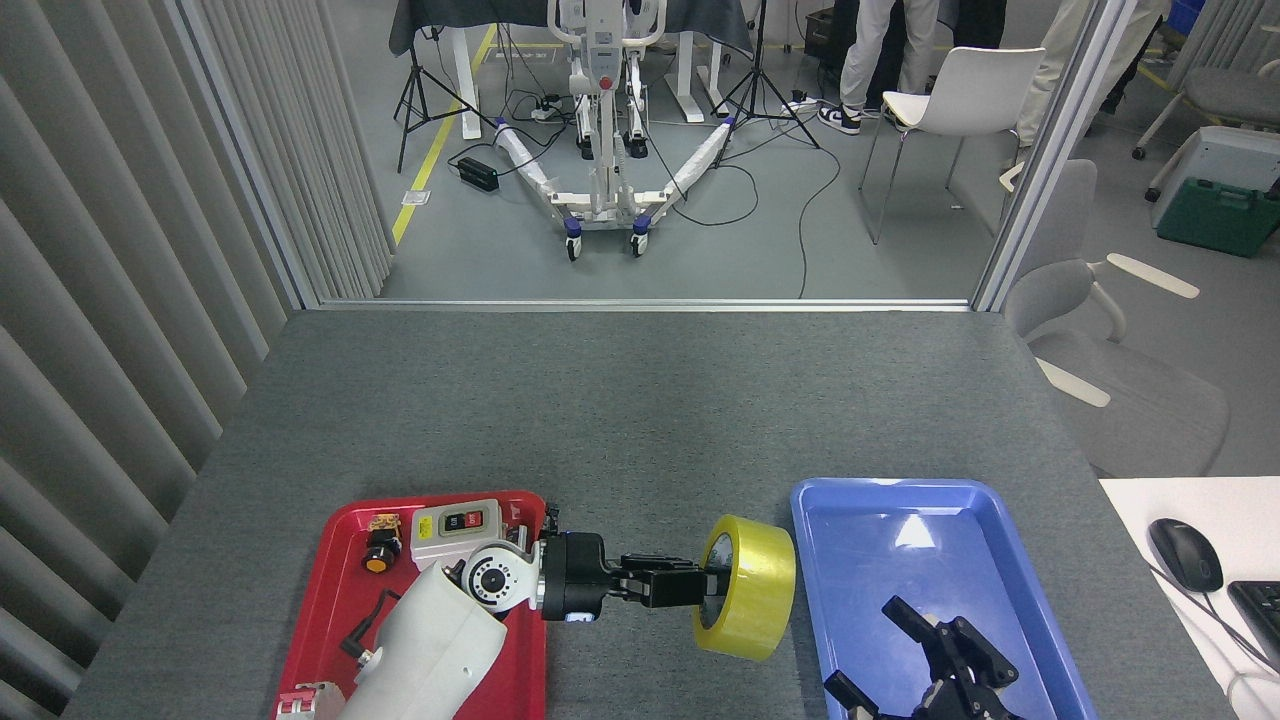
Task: Place and move tape with both arms
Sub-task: 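Move the right gripper up to the tape roll held by the left gripper, then grasp the tape roll with the right gripper and release the left gripper, then lower the tape roll into the blue tray and open the right gripper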
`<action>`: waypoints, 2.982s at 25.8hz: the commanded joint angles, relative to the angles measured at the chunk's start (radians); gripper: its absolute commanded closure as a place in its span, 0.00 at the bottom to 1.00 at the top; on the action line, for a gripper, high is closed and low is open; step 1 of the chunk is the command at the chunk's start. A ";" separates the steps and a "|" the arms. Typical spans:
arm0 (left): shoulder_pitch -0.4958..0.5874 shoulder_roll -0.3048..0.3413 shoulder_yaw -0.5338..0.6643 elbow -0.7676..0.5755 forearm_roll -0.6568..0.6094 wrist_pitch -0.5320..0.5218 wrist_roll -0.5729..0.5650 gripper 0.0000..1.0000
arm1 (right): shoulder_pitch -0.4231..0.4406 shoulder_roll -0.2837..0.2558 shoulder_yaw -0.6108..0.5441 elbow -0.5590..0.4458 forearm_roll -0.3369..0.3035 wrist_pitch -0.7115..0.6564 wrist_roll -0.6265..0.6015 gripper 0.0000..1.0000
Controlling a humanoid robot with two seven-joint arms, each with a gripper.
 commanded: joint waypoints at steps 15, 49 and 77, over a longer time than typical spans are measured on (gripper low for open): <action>0.001 0.002 -0.002 -0.002 0.000 0.000 0.000 1.00 | -0.097 0.050 0.156 0.039 0.006 -0.014 0.069 0.06; 0.107 0.160 0.247 -0.134 -0.013 0.000 0.030 0.01 | -0.039 -0.015 -0.132 0.054 0.006 -0.020 0.312 1.00; 0.569 0.328 0.345 -0.700 -0.884 0.841 0.993 0.02 | -0.257 -0.013 0.001 0.223 -0.017 0.532 0.799 1.00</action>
